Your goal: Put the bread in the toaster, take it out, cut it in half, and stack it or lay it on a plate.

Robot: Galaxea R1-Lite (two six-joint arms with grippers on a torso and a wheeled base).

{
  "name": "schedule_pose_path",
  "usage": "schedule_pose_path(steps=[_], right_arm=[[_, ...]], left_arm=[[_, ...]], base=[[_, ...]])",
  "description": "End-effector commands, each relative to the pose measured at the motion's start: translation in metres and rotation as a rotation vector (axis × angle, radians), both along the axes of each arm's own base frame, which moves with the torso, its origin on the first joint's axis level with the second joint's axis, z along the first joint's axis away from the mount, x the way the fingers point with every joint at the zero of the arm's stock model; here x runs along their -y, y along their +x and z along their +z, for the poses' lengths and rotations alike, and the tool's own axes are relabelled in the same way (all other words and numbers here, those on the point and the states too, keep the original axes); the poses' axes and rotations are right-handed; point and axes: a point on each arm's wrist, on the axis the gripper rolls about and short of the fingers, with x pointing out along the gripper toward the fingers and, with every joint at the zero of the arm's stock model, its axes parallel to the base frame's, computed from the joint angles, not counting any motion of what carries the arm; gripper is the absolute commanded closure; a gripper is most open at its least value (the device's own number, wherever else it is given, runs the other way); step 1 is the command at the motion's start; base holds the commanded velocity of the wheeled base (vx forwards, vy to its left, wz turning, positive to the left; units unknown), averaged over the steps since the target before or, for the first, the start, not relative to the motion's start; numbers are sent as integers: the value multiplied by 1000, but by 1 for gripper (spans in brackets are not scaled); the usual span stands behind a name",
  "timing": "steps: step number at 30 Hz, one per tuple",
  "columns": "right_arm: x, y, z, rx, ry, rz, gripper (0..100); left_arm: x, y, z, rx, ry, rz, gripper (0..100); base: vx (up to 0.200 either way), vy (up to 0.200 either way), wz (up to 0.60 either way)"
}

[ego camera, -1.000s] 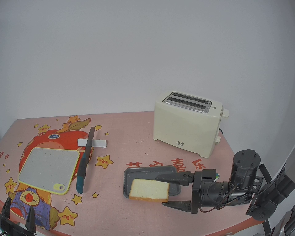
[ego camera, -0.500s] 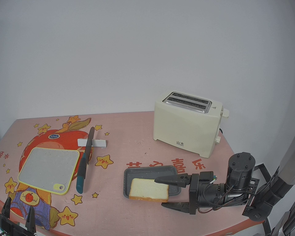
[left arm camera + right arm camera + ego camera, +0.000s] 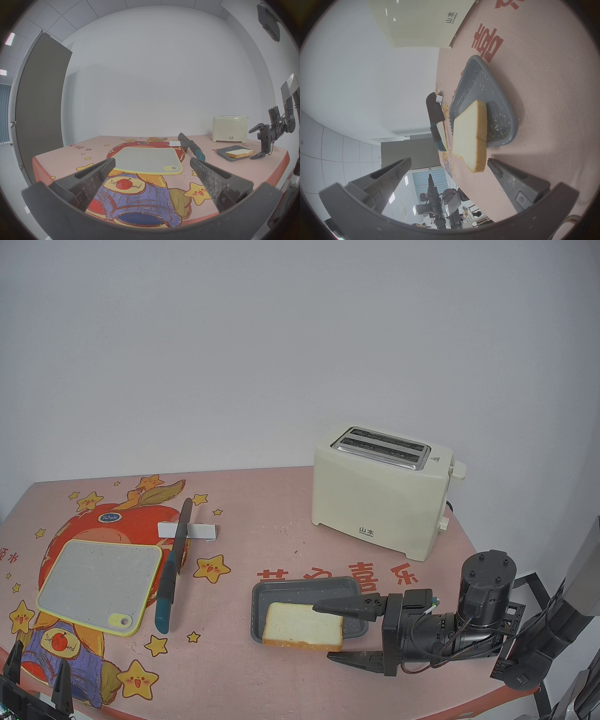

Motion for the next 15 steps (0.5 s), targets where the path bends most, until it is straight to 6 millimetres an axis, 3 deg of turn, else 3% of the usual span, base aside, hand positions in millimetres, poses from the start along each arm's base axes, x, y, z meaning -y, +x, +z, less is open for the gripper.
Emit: schedule_pose_path(steps=[1, 2, 7, 15], right_arm=[[-2, 0, -6, -14, -16, 5, 0], [-3, 0, -7, -17, -19, 7, 100], [-5, 1, -18, -44, -48, 9, 100], [-4, 1, -17, -43, -44, 8, 100]], left_arm=[[0, 0, -5, -1, 0, 0, 0], [0, 0, -5, -1, -1, 0, 0], [0, 0, -5, -1, 0, 0, 0], [0, 0, -5, -1, 0, 0, 0]], base=[[0, 0, 0], [0, 0, 0], [0, 0, 0], [0, 0, 0]])
